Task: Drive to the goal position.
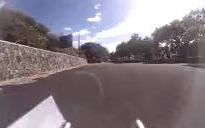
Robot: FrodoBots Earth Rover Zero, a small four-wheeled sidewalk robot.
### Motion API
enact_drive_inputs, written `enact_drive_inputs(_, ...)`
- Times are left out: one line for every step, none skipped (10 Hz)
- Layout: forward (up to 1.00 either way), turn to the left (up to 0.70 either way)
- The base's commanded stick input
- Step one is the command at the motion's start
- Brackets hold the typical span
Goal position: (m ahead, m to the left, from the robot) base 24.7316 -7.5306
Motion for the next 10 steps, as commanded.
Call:
enact_drive_inputs(0.70,0.00)
enact_drive_inputs(0.70,0.00)
enact_drive_inputs(0.70,0.00)
enact_drive_inputs(0.70,0.00)
enact_drive_inputs(0.70,0.00)
enact_drive_inputs(0.70,-0.18)
enact_drive_inputs(0.70,-0.35)
enact_drive_inputs(0.70,-0.35)
enact_drive_inputs(0.70,-0.35)
enact_drive_inputs(0.70,-0.35)
